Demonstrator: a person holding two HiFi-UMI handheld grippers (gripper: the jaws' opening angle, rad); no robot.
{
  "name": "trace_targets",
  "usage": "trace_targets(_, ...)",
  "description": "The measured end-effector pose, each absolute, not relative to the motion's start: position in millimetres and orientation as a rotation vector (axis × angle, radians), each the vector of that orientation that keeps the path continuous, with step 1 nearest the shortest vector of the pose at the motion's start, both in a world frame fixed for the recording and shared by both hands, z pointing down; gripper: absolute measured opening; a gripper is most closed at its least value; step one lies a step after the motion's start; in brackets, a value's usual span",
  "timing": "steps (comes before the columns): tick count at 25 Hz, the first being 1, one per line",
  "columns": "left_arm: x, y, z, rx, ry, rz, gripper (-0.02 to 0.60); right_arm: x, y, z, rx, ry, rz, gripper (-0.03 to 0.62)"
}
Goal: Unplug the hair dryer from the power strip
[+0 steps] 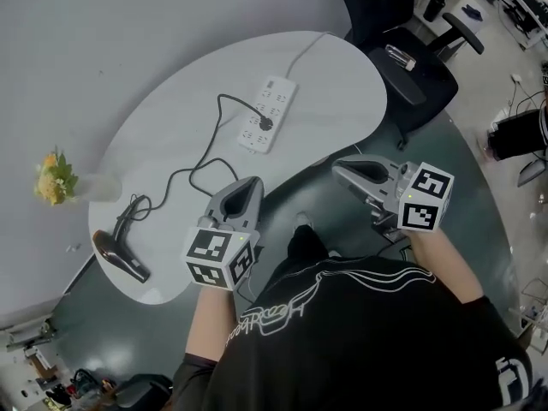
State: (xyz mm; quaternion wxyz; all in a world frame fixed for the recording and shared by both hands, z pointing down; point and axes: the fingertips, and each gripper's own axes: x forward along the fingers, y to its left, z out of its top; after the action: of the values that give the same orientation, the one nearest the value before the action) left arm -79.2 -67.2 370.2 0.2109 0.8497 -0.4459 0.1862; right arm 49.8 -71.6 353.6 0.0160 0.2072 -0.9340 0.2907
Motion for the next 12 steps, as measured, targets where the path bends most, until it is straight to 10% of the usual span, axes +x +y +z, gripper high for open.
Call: trace_targets(12,-135,-179,458,2.273,-1.216,0.665,0.008,13,-146,395,0.757,-2.811,0.972,-0.003)
